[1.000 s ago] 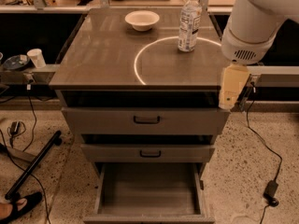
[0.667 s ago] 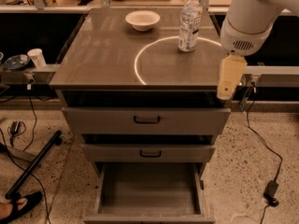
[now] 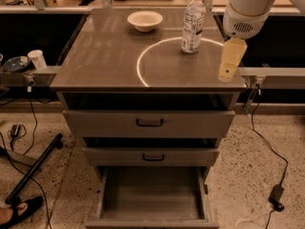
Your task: Place blue plastic bottle into bottom drawer
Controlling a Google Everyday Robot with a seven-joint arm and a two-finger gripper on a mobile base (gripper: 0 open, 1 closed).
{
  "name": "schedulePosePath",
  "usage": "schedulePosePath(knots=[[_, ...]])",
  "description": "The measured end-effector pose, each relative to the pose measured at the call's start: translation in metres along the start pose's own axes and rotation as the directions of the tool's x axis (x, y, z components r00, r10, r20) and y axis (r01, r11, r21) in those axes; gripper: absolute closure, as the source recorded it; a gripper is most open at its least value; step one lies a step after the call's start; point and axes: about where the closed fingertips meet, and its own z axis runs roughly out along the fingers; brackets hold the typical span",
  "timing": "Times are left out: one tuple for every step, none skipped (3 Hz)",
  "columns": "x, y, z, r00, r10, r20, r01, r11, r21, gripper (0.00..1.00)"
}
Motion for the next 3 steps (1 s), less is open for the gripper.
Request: schedulePosePath(knots=[[0.004, -0.023, 0.015, 0.998, 0.023, 0.066, -0.021, 0.9993, -0.03, 0.0], [-0.002, -0.034, 0.026, 0.973, 0.077, 0.219, -0.053, 0.9922, -0.113, 0.0], [-0.012, -0.039, 0.024, 0.958, 0.088, 0.273, -0.057, 0.9909, -0.122, 0.0]])
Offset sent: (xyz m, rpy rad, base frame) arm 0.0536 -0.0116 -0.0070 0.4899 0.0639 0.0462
